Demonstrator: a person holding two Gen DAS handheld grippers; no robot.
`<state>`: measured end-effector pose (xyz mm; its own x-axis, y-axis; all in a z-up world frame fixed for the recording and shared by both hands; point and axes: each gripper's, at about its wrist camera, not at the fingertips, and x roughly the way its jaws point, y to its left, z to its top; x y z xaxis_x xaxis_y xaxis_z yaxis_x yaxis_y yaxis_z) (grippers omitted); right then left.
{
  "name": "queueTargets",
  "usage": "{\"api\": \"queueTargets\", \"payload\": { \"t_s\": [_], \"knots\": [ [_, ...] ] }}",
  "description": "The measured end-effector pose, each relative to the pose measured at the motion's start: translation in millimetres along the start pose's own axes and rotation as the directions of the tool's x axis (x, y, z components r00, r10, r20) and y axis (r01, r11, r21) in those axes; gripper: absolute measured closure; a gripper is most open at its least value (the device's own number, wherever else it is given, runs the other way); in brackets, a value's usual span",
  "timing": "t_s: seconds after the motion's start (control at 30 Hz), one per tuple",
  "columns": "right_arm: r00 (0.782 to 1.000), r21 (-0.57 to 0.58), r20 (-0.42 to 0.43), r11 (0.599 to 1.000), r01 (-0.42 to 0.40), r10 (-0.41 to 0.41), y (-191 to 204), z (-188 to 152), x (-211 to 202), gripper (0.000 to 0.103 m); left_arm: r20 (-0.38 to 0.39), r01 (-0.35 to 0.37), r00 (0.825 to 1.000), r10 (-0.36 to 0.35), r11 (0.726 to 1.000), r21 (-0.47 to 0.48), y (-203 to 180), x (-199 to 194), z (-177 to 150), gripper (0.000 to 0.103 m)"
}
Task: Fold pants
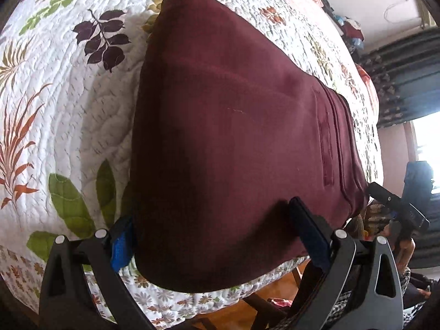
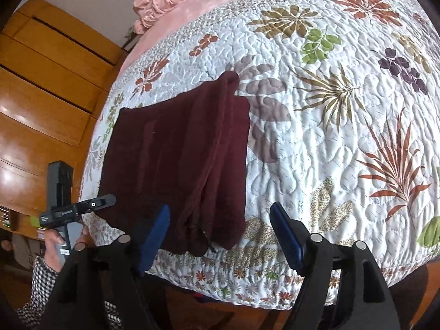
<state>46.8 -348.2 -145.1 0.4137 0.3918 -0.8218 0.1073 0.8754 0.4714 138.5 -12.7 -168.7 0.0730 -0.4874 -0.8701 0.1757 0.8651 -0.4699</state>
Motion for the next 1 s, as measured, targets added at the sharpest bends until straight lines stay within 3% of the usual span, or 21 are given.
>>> {"api": "queueTargets", "payload": {
  "t_s": [0.1,0.4,0.7,1.0],
  "knots": [
    [1.0,0.003,-0.014,1.0,-0.018,0.018,4.5,3.4,7.6,0.018,0.0,0.02,1.0,-0.02,0.999,-0.027,3.6,2.6,3.3,0.005],
    [0.998,0.022,-0.057,1.0,0.003,-0.002,0.1,5.2,29.6,0.012,-0.019,0.046,0.999,-0.046,0.999,-0.013,5.4,11.0,6.5,0.005],
    [0.997,0.036,-0.073,0.999,-0.023,0.026,1.3,11.3,43.0,0.012,-0.017,0.02,1.0,-0.02,1.0,-0.02,3.6,18.3,7.1,0.002],
    [0.991,0.036,-0.105,0.997,-0.074,0.077,8.1,10.1,59.4,0.012,-0.025,0.043,0.999,-0.042,0.999,0.011,11.2,11.5,3.5,0.004]
  ]
}}
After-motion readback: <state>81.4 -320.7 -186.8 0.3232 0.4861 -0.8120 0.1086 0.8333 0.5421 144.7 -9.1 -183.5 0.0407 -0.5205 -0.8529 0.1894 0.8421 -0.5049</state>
